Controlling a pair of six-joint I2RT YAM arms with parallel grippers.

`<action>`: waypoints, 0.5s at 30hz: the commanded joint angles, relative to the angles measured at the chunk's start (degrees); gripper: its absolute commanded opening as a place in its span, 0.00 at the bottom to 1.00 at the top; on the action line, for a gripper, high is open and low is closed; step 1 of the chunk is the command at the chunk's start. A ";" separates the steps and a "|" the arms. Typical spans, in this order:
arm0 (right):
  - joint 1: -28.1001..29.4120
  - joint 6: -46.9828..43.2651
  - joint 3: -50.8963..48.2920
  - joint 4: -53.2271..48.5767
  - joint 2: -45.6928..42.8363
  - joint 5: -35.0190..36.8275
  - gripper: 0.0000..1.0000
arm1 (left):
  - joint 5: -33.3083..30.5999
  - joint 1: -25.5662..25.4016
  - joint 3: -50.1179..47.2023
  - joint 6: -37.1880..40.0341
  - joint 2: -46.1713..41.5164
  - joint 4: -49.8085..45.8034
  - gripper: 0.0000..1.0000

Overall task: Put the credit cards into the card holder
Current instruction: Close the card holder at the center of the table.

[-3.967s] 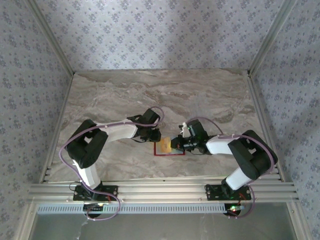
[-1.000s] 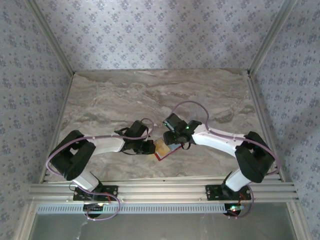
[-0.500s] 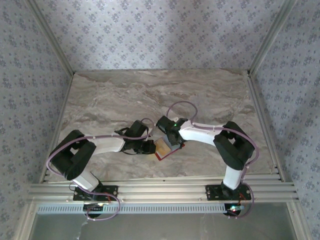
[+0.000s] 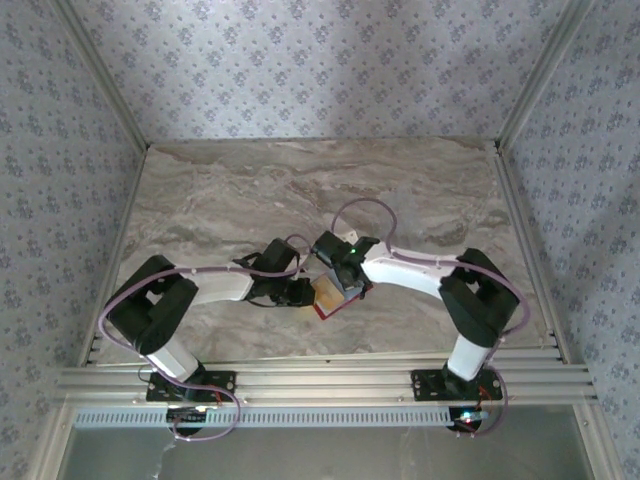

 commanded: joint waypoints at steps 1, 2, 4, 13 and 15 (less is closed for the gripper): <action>1.48 -0.57 -0.40 0.85 -6.37 -2.75 0.00 | -3.25 0.17 -0.20 0.63 2.77 -4.38 0.10; 1.48 -0.54 -0.92 1.37 -7.73 -4.44 0.00 | -3.27 0.22 -0.07 0.65 2.77 -4.47 0.10; 1.56 -0.77 -2.07 3.16 -9.72 -8.35 0.00 | -3.31 0.19 0.25 0.63 2.90 -4.54 0.10; 1.28 5.17 -11.04 25.38 -8.34 -36.36 0.00 | -3.44 0.29 0.53 -0.24 2.77 -4.04 0.10; 0.90 8.16 -13.65 31.93 -6.84 -41.94 0.00 | -3.68 0.47 0.48 -0.47 2.65 -4.13 0.11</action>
